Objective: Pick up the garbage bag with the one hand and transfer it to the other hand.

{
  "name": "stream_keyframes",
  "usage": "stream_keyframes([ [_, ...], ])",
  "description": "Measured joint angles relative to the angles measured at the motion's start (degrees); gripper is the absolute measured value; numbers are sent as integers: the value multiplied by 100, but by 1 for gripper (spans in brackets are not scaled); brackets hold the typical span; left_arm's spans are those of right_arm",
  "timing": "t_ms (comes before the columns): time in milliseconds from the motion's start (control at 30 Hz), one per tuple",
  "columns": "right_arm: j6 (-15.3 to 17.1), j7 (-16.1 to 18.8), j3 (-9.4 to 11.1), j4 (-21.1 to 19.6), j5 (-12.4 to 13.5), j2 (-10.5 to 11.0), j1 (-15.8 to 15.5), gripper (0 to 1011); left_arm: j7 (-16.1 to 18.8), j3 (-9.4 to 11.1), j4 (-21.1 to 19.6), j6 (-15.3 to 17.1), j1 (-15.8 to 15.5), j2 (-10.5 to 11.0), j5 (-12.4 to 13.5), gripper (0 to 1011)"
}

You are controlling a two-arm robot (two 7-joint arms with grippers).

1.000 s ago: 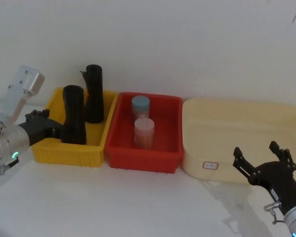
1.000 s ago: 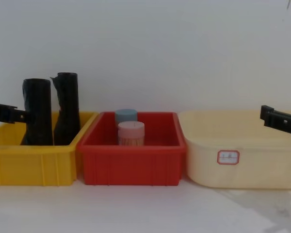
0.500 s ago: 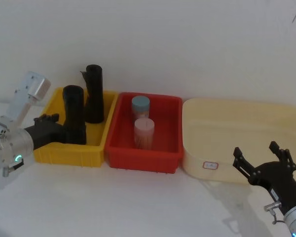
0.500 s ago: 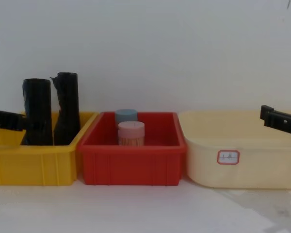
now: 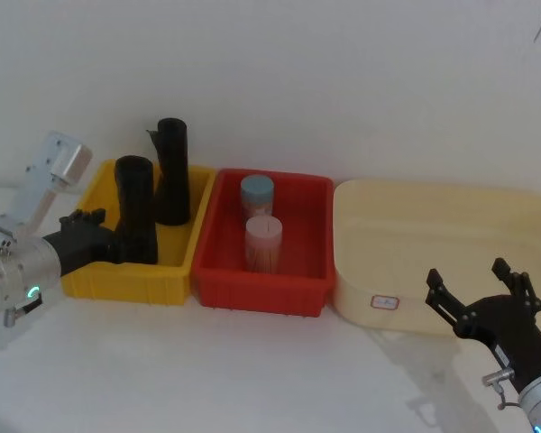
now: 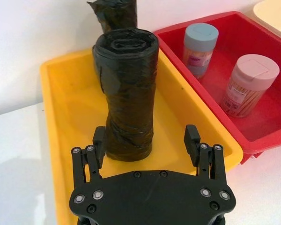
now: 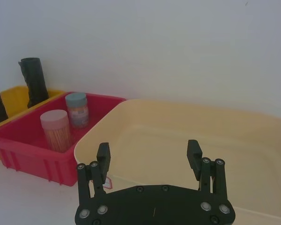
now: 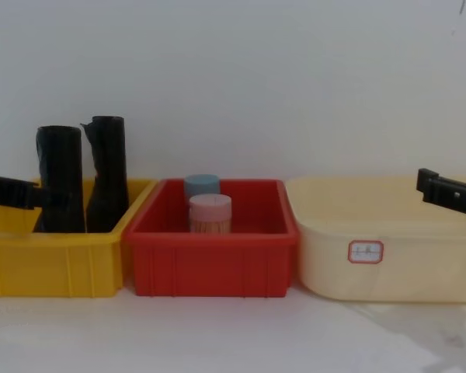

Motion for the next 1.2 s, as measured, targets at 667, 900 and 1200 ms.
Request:
stream_keyframes([
  [667, 0, 0, 0, 0, 0, 0, 0, 1000, 762, -285, -336, 561, 85, -360, 67, 1000],
  [900, 0, 0, 0, 0, 0, 0, 0, 1000, 660, -253, -45, 530, -95, -443, 57, 1001],
  [1200, 0, 0, 0, 0, 0, 0, 0, 1000, 338, -70, 477, 390, -436, -474, 115, 1000],
])
